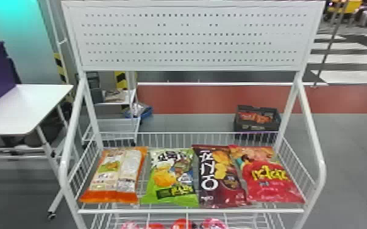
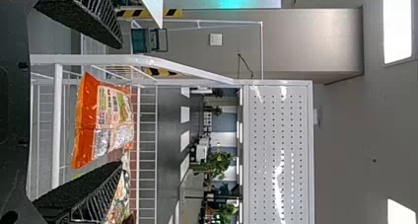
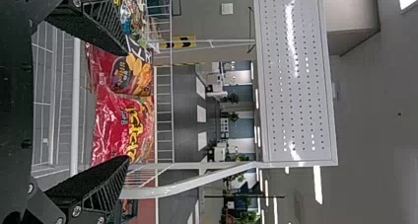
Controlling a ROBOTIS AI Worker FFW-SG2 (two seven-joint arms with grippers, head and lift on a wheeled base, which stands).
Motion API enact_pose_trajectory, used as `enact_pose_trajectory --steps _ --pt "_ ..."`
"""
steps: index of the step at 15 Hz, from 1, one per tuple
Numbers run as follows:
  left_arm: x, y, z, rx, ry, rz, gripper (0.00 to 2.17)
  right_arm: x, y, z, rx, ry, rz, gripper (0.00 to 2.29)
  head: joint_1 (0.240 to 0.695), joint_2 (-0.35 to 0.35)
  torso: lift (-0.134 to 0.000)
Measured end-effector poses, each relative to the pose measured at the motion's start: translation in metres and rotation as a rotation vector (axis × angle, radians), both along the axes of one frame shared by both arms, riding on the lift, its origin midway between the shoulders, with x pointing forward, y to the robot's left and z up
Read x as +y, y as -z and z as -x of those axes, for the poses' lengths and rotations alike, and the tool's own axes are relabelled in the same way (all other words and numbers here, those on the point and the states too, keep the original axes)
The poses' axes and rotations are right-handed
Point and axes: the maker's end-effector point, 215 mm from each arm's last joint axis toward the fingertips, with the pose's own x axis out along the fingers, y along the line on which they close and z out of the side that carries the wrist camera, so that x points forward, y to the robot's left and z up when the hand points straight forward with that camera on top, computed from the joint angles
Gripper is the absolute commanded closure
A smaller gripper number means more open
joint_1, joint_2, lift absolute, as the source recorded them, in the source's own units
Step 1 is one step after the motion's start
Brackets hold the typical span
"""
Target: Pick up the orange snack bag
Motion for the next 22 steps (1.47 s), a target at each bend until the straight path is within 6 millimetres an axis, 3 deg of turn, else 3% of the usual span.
enact_pose_trajectory --steps 12,16,22 --pt "-0.003 0.007 -0.002 0.008 0.012 0.005 0.07 0.000 -0.001 0.002 -0.002 0.001 -0.003 0.14 0.499 0.000 0.000" --pt "-0.014 0.017 -0.033 0.006 0.032 0.016 0.08 0.002 -0.002 0.003 -0.005 -0.001 -0.001 0.14 0.499 0.000 0.000" --pt "-0.041 0.057 -0.104 0.116 0.061 -0.008 0.09 0.007 -0.001 0.005 -0.003 -0.007 0.001 0.14 0.499 0.000 0.000"
